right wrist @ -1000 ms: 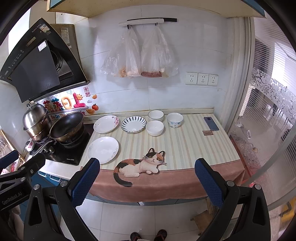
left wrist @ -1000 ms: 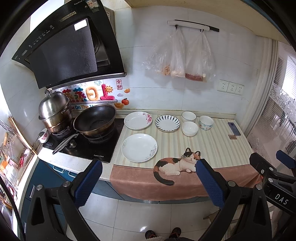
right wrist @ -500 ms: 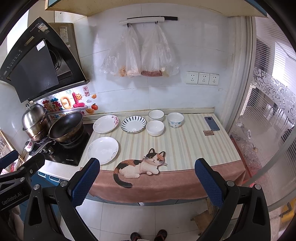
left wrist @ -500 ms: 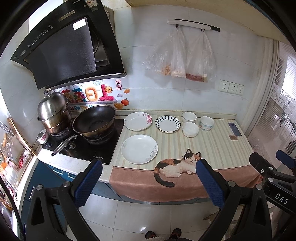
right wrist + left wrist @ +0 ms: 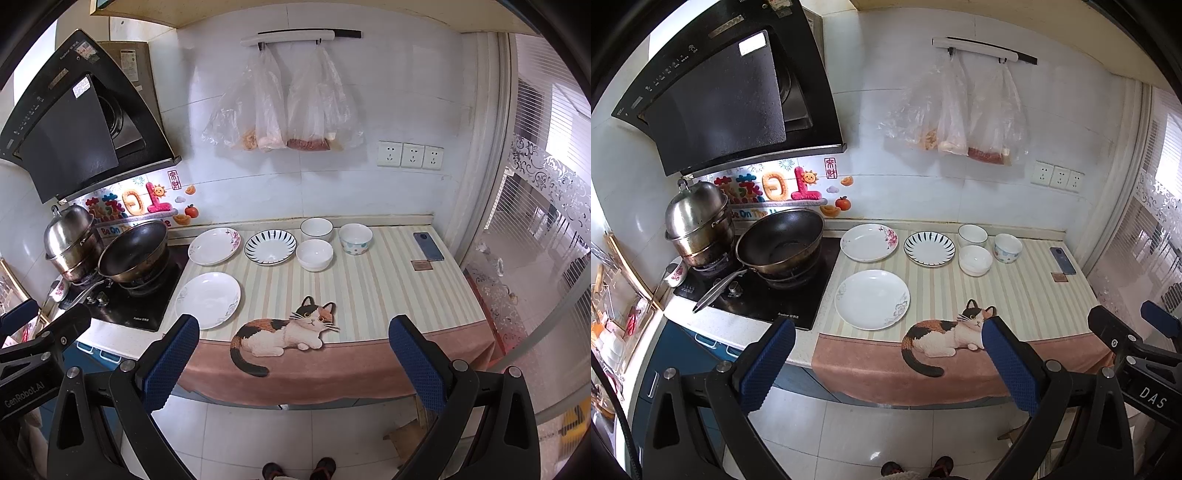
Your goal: Organize plates and bowls
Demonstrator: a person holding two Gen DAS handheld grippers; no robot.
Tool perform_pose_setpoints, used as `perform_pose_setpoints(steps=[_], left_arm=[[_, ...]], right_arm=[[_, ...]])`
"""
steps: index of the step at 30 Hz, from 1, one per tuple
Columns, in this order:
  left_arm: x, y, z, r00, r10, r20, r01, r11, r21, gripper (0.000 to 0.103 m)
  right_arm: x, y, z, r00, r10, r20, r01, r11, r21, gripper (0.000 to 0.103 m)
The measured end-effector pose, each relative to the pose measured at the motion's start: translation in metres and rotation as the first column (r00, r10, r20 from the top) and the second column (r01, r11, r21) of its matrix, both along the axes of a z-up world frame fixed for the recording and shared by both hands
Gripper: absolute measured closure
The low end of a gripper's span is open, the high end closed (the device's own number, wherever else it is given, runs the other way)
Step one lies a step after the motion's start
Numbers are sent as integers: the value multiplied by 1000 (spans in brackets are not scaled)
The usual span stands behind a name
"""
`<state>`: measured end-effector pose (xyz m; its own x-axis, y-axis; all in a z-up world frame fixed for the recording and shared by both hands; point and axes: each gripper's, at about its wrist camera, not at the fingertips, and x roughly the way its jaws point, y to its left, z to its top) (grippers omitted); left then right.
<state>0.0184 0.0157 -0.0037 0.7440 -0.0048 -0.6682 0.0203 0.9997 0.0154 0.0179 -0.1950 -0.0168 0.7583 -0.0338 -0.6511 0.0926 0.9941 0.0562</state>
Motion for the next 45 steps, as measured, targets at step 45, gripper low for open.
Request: perform_pose_setpoints(steps=[45], left_arm=[[359, 150, -347, 821, 186, -539, -245, 969, -39, 34]], right_arm=[[442, 102, -390, 762, 327, -559, -177, 935, 307, 9]])
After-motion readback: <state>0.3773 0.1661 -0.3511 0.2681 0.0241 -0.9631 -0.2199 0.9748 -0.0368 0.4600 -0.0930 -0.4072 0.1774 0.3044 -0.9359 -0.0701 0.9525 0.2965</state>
